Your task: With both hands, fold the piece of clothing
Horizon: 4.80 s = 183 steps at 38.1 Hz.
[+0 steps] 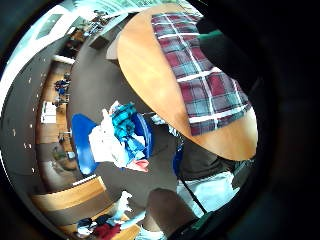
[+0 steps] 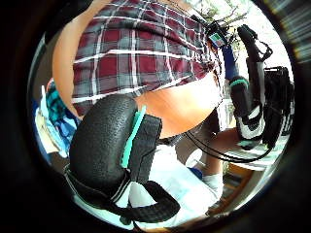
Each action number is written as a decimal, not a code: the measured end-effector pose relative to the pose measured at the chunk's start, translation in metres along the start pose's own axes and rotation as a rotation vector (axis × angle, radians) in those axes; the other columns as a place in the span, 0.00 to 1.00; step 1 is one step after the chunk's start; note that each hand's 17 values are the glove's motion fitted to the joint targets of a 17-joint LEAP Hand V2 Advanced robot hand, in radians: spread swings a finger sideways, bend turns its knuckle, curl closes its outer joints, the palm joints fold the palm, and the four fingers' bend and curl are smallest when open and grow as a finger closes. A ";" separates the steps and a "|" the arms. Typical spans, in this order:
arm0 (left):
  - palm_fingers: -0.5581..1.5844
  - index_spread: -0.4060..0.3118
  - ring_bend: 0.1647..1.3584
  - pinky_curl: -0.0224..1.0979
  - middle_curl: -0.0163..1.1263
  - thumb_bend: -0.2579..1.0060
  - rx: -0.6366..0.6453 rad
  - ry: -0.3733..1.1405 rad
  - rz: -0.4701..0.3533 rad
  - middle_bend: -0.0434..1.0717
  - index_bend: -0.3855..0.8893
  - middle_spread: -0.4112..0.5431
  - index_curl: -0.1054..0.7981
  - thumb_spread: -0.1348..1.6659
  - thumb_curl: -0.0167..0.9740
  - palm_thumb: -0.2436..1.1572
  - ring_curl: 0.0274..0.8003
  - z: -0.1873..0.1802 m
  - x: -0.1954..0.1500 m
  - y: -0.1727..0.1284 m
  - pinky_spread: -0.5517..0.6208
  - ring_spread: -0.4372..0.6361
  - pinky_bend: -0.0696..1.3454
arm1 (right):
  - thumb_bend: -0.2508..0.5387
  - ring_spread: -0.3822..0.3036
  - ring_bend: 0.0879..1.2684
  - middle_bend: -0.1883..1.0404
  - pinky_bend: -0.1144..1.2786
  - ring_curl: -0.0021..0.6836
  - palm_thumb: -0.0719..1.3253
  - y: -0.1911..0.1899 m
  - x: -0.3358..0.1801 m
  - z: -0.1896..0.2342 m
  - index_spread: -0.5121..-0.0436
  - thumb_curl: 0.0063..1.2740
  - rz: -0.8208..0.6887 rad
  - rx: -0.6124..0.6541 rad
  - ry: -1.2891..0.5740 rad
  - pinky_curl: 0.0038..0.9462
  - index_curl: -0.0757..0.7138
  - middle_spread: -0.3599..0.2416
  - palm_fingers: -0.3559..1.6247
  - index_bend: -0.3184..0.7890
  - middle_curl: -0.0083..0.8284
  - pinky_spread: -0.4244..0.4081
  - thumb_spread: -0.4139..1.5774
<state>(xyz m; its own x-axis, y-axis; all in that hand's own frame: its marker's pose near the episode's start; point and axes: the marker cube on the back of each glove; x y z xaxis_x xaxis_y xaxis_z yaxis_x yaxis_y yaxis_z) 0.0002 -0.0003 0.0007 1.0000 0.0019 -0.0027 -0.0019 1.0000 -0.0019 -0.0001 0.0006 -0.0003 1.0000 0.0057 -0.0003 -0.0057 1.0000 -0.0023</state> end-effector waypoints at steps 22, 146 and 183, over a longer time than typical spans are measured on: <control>0.47 0.43 0.32 0.24 0.26 0.20 0.025 0.008 0.024 0.24 0.40 0.43 0.29 0.70 0.17 0.24 0.30 -0.003 0.002 0.006 0.65 0.52 0.42 | 0.45 0.81 0.14 0.30 0.40 0.21 0.24 0.012 0.008 0.003 0.32 0.13 -0.035 -0.019 0.029 0.25 0.37 0.62 0.25 0.44 0.24 0.85 0.80; 0.38 0.42 0.29 0.39 0.35 0.18 -0.039 -0.032 0.099 0.20 0.42 0.46 0.54 0.83 0.17 0.16 0.37 0.131 -0.009 -0.131 0.64 0.60 0.51 | 0.47 0.29 0.76 0.58 0.69 0.78 0.55 -0.053 0.159 0.095 0.65 0.26 0.705 0.122 -0.171 0.57 0.21 0.36 0.71 0.23 0.63 0.32 0.87; 0.49 0.40 0.38 0.38 0.27 0.41 0.226 0.460 -0.183 0.14 0.45 0.44 0.56 0.93 0.34 0.56 0.42 0.064 -0.103 -0.083 0.51 0.45 0.52 | 0.28 0.26 0.71 0.59 0.60 0.83 0.78 -0.142 -0.126 0.098 0.49 0.45 -0.090 0.330 -0.006 0.59 0.35 0.23 0.75 0.37 0.64 0.22 0.53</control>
<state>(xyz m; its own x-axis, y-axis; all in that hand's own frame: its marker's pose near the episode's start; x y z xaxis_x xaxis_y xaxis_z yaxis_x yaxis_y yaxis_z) -0.1020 -0.0837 0.0656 0.8797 -0.1224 -0.4595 0.2233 0.9595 0.1720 -0.1253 -0.1419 0.0983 0.9965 -0.0835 -0.0093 0.0820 0.9432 0.3219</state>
